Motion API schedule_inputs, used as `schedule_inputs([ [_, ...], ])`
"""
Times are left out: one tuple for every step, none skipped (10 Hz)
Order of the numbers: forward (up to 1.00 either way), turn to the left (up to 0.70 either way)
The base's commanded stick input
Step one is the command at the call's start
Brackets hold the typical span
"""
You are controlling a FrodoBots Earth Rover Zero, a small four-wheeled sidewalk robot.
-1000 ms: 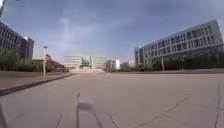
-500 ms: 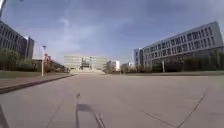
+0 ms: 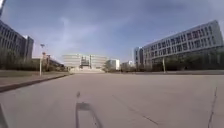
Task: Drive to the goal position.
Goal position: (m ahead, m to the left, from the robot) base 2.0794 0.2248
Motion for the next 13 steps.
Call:
schedule_inputs([
  [0.70,0.00],
  [0.70,0.00],
  [0.70,0.00],
  [0.70,0.00],
  [0.70,0.00],
  [0.70,0.00],
  [0.70,0.00],
  [0.70,0.00],
  [0.70,0.00],
  [0.70,0.00],
  [0.70,0.00],
  [0.70,0.00],
  [0.70,0.10],
])
